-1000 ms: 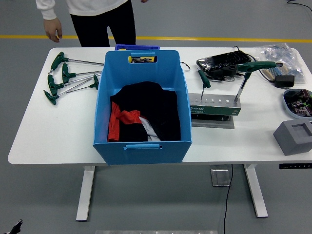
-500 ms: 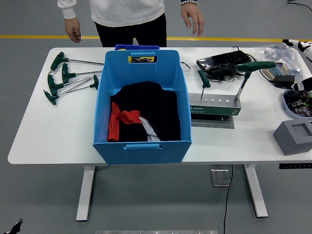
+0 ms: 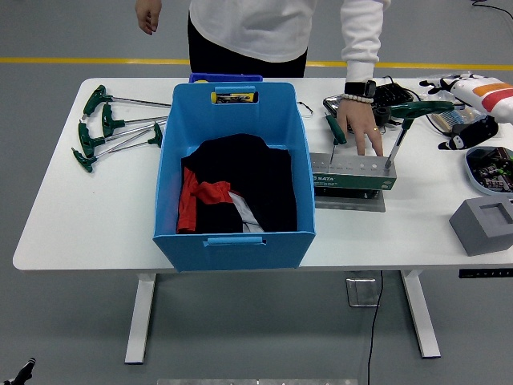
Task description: Lift tool from toolbox,place it in box,lift tool from toolbox,place it in box
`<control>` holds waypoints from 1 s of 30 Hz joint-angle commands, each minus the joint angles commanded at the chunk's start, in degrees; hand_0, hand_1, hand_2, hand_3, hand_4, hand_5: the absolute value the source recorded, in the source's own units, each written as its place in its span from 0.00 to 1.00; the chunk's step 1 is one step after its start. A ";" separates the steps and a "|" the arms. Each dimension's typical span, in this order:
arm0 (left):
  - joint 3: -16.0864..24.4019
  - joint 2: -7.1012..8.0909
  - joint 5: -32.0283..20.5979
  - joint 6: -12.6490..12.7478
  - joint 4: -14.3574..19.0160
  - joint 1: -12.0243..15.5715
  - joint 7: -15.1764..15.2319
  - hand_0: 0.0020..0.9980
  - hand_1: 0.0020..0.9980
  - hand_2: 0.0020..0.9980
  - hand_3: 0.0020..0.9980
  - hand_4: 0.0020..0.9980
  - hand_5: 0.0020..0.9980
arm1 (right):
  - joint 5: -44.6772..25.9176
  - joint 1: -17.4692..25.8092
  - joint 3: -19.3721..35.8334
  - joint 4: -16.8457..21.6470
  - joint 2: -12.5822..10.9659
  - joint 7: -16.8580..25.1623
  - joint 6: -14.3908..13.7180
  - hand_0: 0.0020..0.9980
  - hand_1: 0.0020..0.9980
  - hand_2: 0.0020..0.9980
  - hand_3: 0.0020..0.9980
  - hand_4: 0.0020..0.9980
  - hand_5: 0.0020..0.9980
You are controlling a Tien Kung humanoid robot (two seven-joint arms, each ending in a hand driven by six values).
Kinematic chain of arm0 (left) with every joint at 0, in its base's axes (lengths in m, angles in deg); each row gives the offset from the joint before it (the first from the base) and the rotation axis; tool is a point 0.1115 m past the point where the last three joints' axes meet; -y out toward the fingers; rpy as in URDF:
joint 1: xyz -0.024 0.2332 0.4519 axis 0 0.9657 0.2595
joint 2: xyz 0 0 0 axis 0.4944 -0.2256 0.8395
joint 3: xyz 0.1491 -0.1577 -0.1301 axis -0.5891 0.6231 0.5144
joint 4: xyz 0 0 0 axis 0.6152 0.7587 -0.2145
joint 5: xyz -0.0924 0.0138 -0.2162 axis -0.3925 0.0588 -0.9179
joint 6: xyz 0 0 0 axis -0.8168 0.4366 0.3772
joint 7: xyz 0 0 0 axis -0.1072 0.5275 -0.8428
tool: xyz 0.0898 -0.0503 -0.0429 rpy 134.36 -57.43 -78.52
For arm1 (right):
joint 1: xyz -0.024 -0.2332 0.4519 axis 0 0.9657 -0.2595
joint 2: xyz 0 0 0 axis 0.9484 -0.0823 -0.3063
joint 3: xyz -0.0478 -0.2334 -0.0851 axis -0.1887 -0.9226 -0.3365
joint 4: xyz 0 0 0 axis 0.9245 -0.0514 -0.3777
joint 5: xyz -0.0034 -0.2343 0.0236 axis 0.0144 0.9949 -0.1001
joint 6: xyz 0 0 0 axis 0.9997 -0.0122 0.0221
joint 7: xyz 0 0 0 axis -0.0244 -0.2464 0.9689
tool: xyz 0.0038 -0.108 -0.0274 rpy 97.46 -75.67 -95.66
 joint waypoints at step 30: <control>-1.54 1.40 -1.00 -0.15 0.00 -2.54 0.65 0.88 0.90 0.91 0.75 0.70 0.78 | 1.87 -12.66 -12.00 -18.17 8.27 -1.50 5.95 0.65 0.49 0.49 0.61 1.00 0.20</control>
